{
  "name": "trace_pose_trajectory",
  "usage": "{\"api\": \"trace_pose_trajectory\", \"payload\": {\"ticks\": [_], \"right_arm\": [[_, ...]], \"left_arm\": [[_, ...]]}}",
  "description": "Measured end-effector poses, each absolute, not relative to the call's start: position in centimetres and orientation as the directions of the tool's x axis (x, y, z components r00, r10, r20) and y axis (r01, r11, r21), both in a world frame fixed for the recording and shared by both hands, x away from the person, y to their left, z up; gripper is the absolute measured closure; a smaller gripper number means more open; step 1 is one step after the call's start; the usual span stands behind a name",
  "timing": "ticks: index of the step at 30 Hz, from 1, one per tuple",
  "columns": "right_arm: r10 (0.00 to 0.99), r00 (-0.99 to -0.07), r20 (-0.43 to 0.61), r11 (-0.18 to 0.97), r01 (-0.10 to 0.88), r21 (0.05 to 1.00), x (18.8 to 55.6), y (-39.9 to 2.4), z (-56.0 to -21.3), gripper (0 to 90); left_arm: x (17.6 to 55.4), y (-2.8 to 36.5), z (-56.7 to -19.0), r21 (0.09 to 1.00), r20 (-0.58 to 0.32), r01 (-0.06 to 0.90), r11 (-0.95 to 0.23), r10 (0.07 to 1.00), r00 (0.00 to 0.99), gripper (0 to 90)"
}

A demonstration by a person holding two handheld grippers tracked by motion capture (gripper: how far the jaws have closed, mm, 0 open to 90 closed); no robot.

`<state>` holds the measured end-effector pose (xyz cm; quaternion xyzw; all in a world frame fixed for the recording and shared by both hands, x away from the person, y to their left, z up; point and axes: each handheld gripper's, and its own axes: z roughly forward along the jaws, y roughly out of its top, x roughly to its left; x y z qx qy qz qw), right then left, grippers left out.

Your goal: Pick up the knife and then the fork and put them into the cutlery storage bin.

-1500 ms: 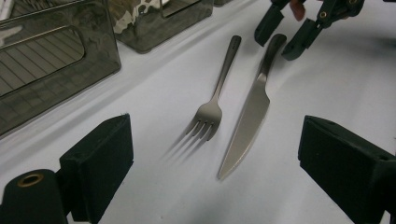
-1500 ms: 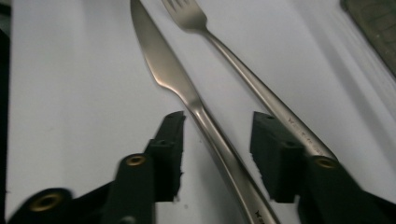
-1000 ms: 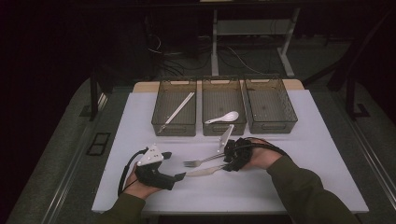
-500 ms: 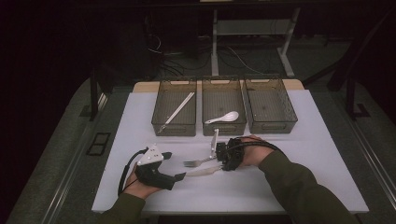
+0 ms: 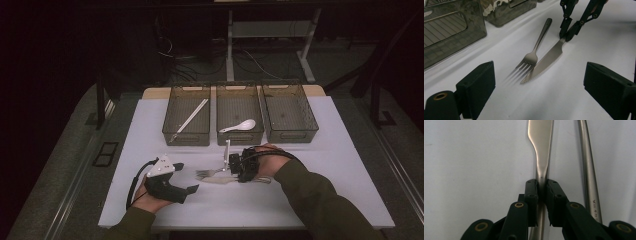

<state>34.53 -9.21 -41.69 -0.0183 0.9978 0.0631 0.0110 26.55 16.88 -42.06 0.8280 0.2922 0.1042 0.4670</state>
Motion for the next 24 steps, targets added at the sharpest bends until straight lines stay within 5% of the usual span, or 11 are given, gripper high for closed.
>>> {"api": "trace_pose_trajectory", "payload": {"ticks": [10, 24], "right_arm": [[-0.024, -1.000, 0.016, 0.987, -0.021, 0.159, 34.0, -11.1, -41.5, 79.7], [0.092, -0.995, 0.043, 0.896, 0.102, 0.432, 32.6, -16.4, -40.1, 79.7]], "left_arm": [[26.6, 17.0, -42.0, 0.835, -0.094, 0.381, -0.396, 0.580, 0.809, 9.6], [26.6, 17.0, -42.0, 0.835, -0.094, 0.383, -0.394, 0.584, 0.806, 9.6]]}}
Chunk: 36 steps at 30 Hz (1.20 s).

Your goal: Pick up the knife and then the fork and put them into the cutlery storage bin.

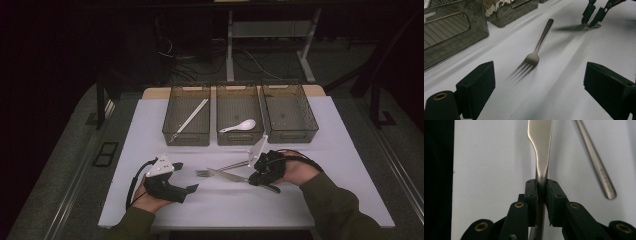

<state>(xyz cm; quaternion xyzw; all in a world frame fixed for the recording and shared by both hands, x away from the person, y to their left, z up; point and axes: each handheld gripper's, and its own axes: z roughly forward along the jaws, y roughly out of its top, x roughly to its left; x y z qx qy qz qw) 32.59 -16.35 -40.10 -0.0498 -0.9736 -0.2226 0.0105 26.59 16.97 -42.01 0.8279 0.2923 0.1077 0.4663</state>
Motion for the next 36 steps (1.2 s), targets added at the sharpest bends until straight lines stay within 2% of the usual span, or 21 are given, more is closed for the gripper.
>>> {"api": "trace_pose_trajectory", "payload": {"ticks": [6, 10, 22, 23, 28, 36], "right_arm": [[0.174, -0.981, 0.082, 0.799, 0.189, 0.570, 32.8, -18.5, -39.7, 80.1], [0.221, -0.969, 0.109, 0.746, 0.240, 0.621, 33.2, -19.9, -39.8, 80.2], [0.325, -0.940, 0.106, 0.644, 0.303, 0.702, 33.5, -21.9, -38.7, 80.2], [0.343, -0.930, 0.130, 0.621, 0.329, 0.711, 33.4, -22.0, -38.4, 80.2], [0.408, -0.908, 0.098, 0.594, 0.345, 0.727, 33.9, -23.0, -37.3, 80.2], [0.525, -0.848, 0.075, 0.534, 0.396, 0.747, 35.2, -25.1, -35.2, 80.2]], "left_arm": [[26.6, 16.9, -42.1, 0.838, -0.097, 0.379, -0.393, 0.576, 0.812, 9.6], [26.7, 16.8, -42.3, 0.839, -0.099, 0.376, -0.393, 0.569, 0.816, 9.6], [26.6, 16.5, -42.6, 0.840, -0.089, 0.355, -0.410, 0.541, 0.836, 9.6], [26.6, 16.5, -42.6, 0.841, -0.088, 0.354, -0.410, 0.540, 0.837, 9.6], [26.6, 16.6, -42.7, 0.845, -0.094, 0.351, -0.404, 0.533, 0.841, 9.0], [26.7, 16.6, -42.6, 0.862, -0.089, 0.328, -0.385, 0.523, 0.848, 0.0]]}}
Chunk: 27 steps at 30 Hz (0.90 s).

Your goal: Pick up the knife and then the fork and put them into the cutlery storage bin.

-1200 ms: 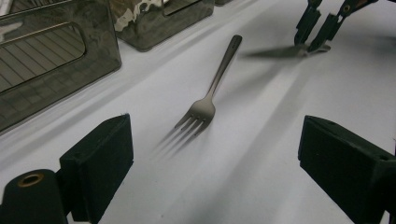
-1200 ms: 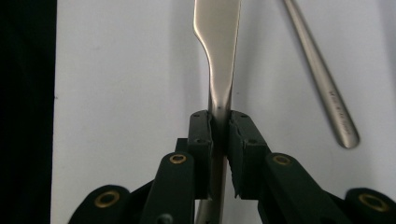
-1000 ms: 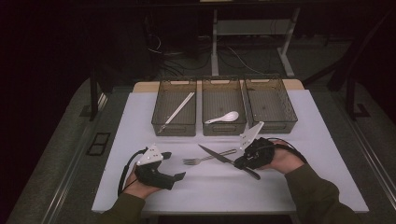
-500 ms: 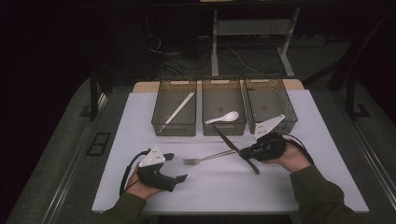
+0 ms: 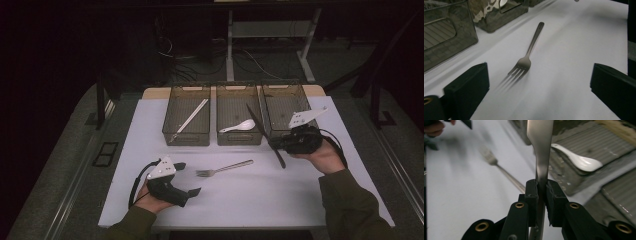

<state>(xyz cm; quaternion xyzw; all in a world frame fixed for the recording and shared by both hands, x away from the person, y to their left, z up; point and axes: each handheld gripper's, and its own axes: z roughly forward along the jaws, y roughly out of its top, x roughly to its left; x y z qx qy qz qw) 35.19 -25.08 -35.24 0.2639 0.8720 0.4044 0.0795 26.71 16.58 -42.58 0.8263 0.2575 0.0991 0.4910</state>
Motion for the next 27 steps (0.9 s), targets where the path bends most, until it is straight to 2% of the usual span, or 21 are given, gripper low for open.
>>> {"api": "trace_pose_trajectory", "payload": {"ticks": [17, 27], "right_arm": [[0.720, -0.694, 0.000, 0.442, 0.458, 0.771, 40.9, -29.0, -29.1, 80.2], [0.805, -0.593, -0.011, 0.375, 0.495, 0.784, 43.9, -31.4, -29.3, 80.2]], "left_arm": [[26.9, 16.5, -42.6, 0.861, -0.089, 0.331, -0.385, 0.528, 0.845, 0.0], [26.9, 16.5, -42.5, 0.867, -0.077, 0.317, -0.385, 0.524, 0.848, 0.0]]}}
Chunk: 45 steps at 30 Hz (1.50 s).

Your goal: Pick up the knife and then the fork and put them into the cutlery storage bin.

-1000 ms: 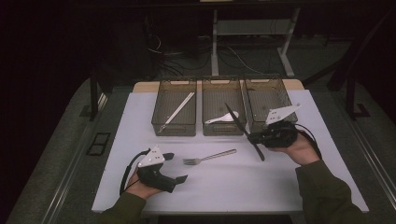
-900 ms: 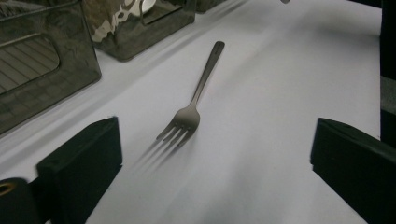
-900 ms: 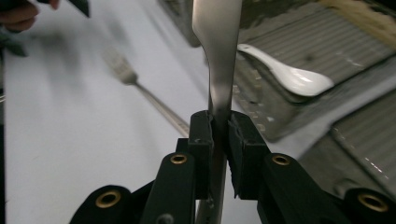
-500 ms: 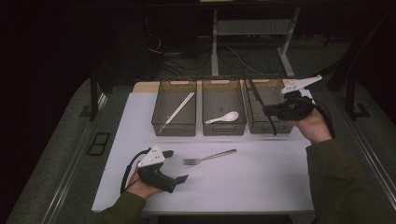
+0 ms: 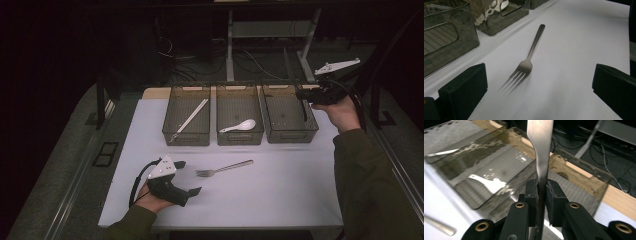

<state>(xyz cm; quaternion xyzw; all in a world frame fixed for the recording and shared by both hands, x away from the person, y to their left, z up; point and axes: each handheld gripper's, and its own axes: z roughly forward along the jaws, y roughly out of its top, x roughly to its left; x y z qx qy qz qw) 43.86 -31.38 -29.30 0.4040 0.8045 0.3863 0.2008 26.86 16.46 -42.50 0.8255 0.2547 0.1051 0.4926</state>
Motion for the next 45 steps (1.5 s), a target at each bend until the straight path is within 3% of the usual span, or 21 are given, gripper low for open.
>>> {"api": "trace_pose_trajectory", "payload": {"ticks": [9, 24, 45], "right_arm": [[0.837, -0.547, -0.005, 0.376, 0.568, 0.732, 45.5, -32.6, -32.2, 80.1], [0.833, -0.553, 0.009, 0.424, 0.650, 0.631, 46.4, -32.6, -36.8, 80.1], [0.840, -0.542, -0.037, 0.480, 0.709, 0.516, 47.4, -31.6, -38.9, 77.8]], "left_arm": [[26.8, 16.5, -42.4, 0.867, -0.080, 0.317, -0.384, 0.522, 0.849, 0.0], [26.7, 16.4, -42.3, 0.870, -0.079, 0.312, -0.382, 0.517, 0.852, 0.0], [26.7, 16.4, -42.3, 0.871, -0.081, 0.311, -0.381, 0.512, 0.855, 0.0]]}}
